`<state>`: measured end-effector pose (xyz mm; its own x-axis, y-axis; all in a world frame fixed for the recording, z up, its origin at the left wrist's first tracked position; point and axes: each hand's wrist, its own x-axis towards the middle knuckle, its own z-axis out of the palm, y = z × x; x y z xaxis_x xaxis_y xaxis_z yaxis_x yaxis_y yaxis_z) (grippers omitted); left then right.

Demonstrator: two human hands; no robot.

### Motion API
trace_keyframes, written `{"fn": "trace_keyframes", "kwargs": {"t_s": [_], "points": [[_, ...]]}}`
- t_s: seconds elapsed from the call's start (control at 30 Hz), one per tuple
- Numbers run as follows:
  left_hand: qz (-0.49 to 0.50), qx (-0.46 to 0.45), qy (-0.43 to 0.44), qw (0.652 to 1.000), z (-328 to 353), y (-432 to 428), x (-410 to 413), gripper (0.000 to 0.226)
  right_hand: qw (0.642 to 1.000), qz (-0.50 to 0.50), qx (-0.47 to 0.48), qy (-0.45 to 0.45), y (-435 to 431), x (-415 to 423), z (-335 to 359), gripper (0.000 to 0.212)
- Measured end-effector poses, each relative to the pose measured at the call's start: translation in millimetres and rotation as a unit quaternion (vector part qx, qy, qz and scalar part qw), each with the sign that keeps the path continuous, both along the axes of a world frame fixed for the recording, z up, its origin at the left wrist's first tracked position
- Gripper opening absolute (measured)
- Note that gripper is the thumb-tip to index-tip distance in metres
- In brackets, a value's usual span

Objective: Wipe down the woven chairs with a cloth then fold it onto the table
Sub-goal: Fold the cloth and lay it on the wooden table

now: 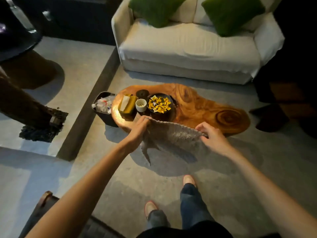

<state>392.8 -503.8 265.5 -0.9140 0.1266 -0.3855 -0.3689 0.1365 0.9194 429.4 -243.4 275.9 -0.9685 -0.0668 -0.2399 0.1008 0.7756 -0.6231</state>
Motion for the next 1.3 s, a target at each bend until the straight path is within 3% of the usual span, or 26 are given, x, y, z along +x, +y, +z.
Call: {"fn": "trace_keyframes", "kwargs": {"t_s": [0.13,0.27,0.47,0.73,0.9,1.03,1.17,1.3], "points": [[-0.054,-0.008,0.013,0.998,-25,40,-22,0.015,0.998,-0.052,0.017,-0.014,47,0,-20,0.019],[-0.073,0.02,-0.034,0.997,-51,90,-54,0.025,0.994,-0.082,0.02,-0.072,102,-20,-48,0.015],[-0.051,-0.061,-0.034,0.996,-93,149,-120,0.01,0.993,-0.083,0.039,-0.07,179,-98,-83,0.014],[0.04,-0.117,-0.028,0.992,-116,213,-226,0.008,0.994,-0.094,0.056,0.013,244,-225,-104,0.01],[0.007,-0.194,0.062,0.979,-143,233,-276,0.02,0.992,-0.097,0.051,0.058,264,-279,-132,0.009],[-0.031,-0.24,0.062,0.968,-190,235,-299,0.014,0.995,-0.065,0.076,0.012,272,-297,-182,0.01],[-0.023,-0.223,-0.028,0.974,-245,241,-309,0.02,0.993,-0.065,0.084,-0.045,271,-296,-237,0.013],[-0.053,-0.263,-0.089,0.959,-297,242,-303,0.02,0.987,-0.073,0.061,-0.128,268,-284,-283,0.015]]}}
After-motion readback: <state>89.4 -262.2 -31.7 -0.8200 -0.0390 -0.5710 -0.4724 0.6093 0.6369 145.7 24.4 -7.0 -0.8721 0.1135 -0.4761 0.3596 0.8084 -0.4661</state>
